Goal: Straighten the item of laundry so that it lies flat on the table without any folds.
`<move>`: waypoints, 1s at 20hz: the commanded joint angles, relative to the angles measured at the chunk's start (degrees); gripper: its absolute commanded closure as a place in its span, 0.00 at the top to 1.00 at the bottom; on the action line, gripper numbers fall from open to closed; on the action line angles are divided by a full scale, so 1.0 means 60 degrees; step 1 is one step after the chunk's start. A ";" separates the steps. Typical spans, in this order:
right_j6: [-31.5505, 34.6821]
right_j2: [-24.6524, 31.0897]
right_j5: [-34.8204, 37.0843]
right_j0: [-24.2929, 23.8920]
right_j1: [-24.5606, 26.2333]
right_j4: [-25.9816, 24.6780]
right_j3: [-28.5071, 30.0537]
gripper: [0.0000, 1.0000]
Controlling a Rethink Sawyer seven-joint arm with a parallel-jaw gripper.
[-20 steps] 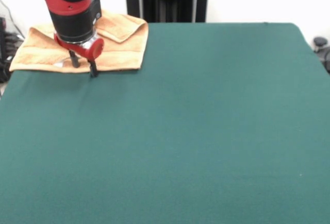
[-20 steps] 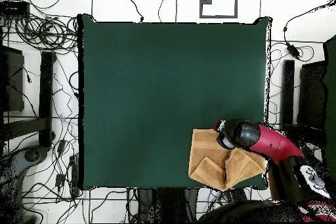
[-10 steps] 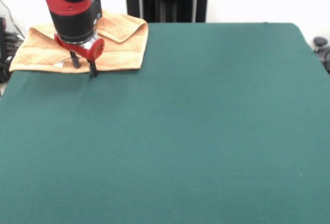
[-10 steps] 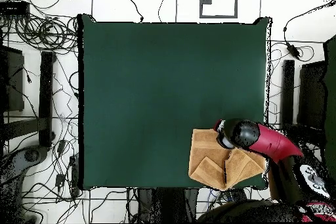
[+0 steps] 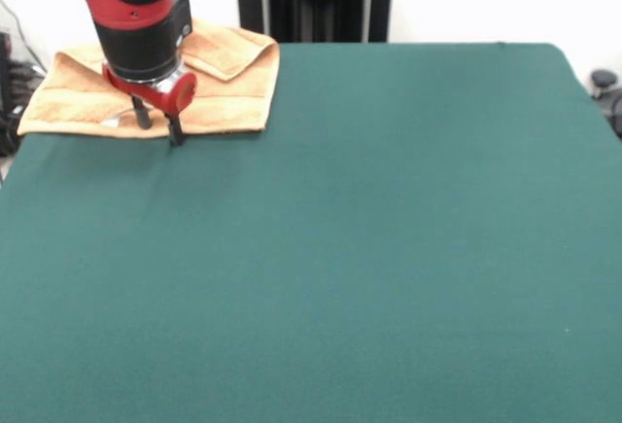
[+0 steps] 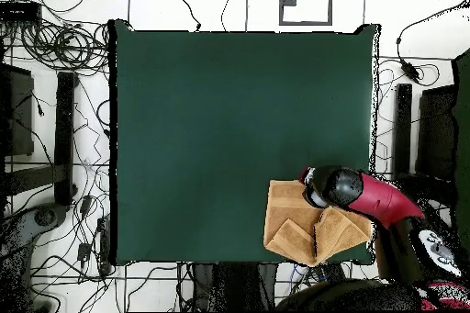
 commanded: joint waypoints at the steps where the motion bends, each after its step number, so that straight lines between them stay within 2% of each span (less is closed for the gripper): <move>1: 0.0147 -0.0159 -0.2440 -0.0317 0.2740 -0.1467 -0.1256 0.00; 9: 0.0405 -0.0277 -0.2886 -0.0227 0.2766 -0.1494 -0.1225 0.00; 20: 0.0546 -0.0159 -0.2385 -0.0356 0.2778 -0.1095 -0.1106 0.00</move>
